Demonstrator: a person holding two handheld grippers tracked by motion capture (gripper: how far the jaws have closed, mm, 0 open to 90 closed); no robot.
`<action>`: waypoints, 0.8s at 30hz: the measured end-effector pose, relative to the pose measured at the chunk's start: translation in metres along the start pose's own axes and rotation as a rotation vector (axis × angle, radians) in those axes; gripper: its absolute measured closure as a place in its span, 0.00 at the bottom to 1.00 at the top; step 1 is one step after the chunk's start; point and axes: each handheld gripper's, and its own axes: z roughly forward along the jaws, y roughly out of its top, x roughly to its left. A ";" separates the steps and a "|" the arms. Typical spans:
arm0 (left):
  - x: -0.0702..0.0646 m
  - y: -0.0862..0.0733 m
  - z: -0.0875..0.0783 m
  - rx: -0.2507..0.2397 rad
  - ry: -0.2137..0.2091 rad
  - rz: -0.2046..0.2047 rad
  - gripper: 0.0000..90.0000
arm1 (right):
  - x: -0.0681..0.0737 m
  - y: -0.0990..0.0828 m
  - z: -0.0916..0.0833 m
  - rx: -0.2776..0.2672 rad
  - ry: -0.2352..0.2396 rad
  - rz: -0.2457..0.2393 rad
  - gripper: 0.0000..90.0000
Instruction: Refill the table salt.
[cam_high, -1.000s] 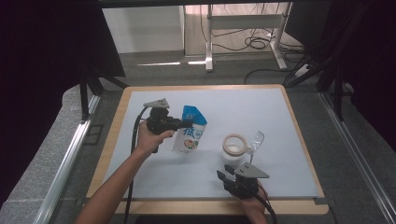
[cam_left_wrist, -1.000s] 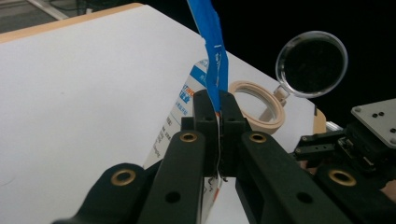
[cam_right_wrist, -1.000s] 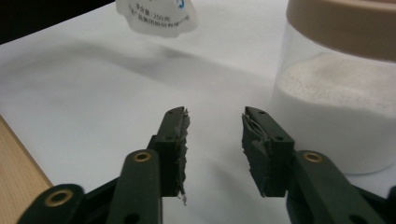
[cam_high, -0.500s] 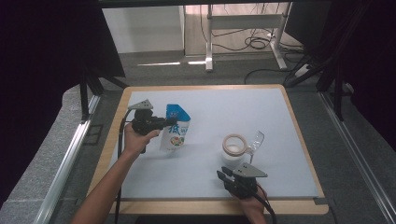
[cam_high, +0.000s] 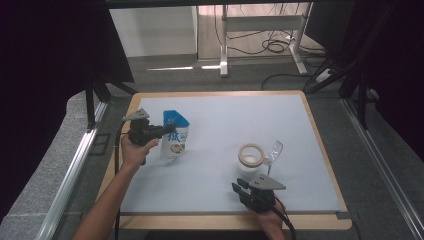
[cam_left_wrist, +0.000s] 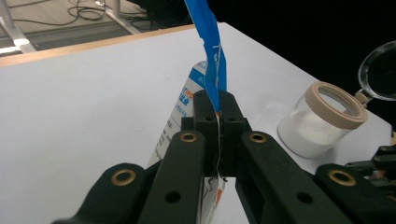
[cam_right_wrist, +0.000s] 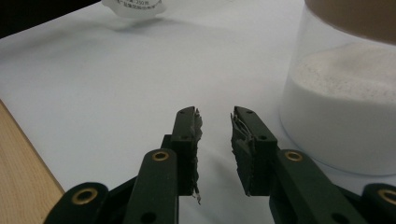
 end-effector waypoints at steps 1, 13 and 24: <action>0.001 0.000 -0.001 -0.005 0.002 -0.003 1.00 | 0.000 0.000 0.000 0.000 0.000 0.000 0.79; 0.008 -0.020 -0.014 -0.033 0.040 -0.017 0.99 | 0.000 0.000 0.000 0.005 -0.001 -0.005 0.78; 0.003 -0.034 -0.026 -0.048 0.062 0.006 0.99 | -0.001 0.001 -0.001 0.003 -0.005 -0.006 0.77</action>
